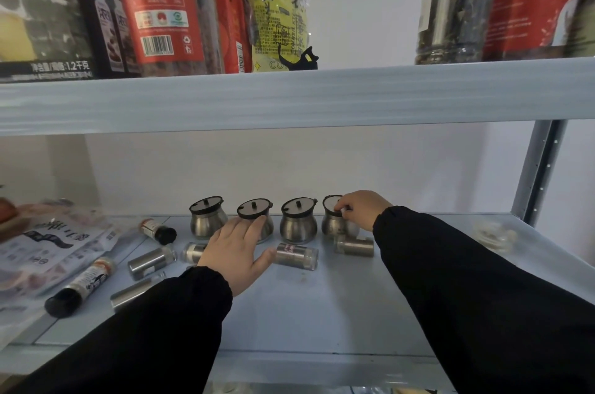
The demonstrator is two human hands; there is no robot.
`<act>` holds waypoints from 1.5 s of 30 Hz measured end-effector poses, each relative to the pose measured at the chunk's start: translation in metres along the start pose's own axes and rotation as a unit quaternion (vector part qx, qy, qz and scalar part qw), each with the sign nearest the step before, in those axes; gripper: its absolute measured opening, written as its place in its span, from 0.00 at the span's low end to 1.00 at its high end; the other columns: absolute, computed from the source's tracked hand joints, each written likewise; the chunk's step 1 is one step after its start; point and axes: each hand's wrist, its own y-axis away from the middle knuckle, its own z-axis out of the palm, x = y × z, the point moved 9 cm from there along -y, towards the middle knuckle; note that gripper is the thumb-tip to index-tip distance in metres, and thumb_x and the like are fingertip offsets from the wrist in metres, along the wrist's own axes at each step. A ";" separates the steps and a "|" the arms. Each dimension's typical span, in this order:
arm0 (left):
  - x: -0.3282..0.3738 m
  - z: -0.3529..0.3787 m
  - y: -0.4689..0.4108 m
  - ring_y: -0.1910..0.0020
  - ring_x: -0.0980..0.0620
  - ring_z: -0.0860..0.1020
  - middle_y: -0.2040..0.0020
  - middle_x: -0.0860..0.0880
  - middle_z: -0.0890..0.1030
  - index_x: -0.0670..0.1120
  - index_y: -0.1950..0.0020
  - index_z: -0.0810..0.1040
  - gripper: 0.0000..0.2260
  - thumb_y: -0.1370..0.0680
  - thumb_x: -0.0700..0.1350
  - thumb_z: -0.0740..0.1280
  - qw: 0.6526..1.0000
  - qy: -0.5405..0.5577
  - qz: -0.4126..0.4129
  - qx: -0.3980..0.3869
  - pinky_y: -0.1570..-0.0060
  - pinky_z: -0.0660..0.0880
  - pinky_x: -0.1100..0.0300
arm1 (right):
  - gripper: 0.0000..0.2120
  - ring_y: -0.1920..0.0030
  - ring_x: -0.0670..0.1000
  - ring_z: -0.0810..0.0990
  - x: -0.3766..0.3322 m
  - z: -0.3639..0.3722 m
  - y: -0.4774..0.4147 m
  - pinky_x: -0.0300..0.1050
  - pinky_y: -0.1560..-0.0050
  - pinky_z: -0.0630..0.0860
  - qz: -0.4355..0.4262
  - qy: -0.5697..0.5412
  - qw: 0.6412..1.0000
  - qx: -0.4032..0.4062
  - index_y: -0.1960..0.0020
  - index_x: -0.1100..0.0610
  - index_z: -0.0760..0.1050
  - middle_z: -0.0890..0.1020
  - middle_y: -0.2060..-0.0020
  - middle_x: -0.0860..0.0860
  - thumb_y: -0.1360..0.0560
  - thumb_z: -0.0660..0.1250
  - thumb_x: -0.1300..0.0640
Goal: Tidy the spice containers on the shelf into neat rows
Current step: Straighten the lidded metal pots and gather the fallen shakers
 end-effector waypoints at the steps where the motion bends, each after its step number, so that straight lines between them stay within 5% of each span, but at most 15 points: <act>1: 0.000 0.000 0.000 0.32 0.43 0.68 0.34 0.46 0.74 0.47 0.26 0.64 0.33 0.25 0.66 0.50 1.000 -0.001 0.001 0.002 0.36 0.67 0.46 | 0.16 0.37 0.53 0.76 0.000 -0.001 0.000 0.42 0.37 0.68 -0.001 0.001 1.000 0.001 0.35 0.51 0.78 0.79 0.36 0.50 0.19 0.58 0.59; 17: -0.020 -0.002 0.001 0.31 0.44 0.66 0.34 0.48 0.73 0.49 0.26 0.62 0.32 0.24 0.66 0.50 1.000 -0.015 -0.004 0.000 0.34 0.65 0.47 | 0.16 0.38 0.54 0.76 -0.001 -0.003 0.001 0.42 0.44 0.69 0.029 -0.005 0.999 0.016 0.34 0.52 0.74 0.78 0.39 0.51 0.21 0.61 0.54; 21: -0.029 -0.011 0.003 0.32 0.45 0.66 0.34 0.48 0.73 0.49 0.26 0.63 0.31 0.24 0.65 0.51 1.000 -0.014 0.004 0.011 0.35 0.66 0.48 | 0.27 0.32 0.53 0.72 -0.034 -0.014 -0.001 0.46 0.34 0.67 -0.001 -0.080 0.994 0.076 0.25 0.50 0.64 0.71 0.29 0.52 0.23 0.64 0.49; 26: -0.045 -0.019 0.013 0.29 0.46 0.64 0.31 0.50 0.71 0.52 0.26 0.62 0.31 0.24 0.66 0.51 1.000 -0.013 0.010 0.010 0.34 0.65 0.49 | 0.29 0.28 0.55 0.66 -0.088 0.008 -0.016 0.48 0.30 0.65 -0.038 -0.014 0.999 0.009 0.24 0.49 0.62 0.69 0.29 0.55 0.23 0.62 0.51; 35: -0.086 -0.027 0.028 0.33 0.47 0.67 0.32 0.50 0.72 0.52 0.27 0.64 0.30 0.24 0.66 0.53 1.000 0.010 0.023 0.005 0.39 0.71 0.48 | 0.15 0.43 0.54 0.78 -0.114 0.026 -0.030 0.46 0.45 0.73 0.006 0.063 0.998 -0.021 0.40 0.53 0.80 0.81 0.43 0.52 0.21 0.62 0.48; 39: -0.092 -0.024 0.032 0.32 0.47 0.66 0.31 0.50 0.70 0.52 0.25 0.61 0.31 0.24 0.67 0.49 0.999 0.021 0.033 -0.008 0.36 0.68 0.48 | 0.11 0.48 0.54 0.79 -0.112 0.025 -0.031 0.45 0.53 0.72 0.028 0.041 0.999 -0.001 0.48 0.55 0.80 0.82 0.51 0.52 0.22 0.63 0.50; 45: -0.088 -0.019 0.035 0.33 0.47 0.67 0.33 0.49 0.72 0.51 0.27 0.64 0.30 0.24 0.66 0.50 0.997 0.041 0.061 -0.024 0.37 0.68 0.49 | 0.07 0.48 0.54 0.76 -0.112 0.027 -0.022 0.46 0.50 0.73 0.046 0.063 0.997 -0.010 0.48 0.52 0.77 0.81 0.51 0.51 0.22 0.61 0.54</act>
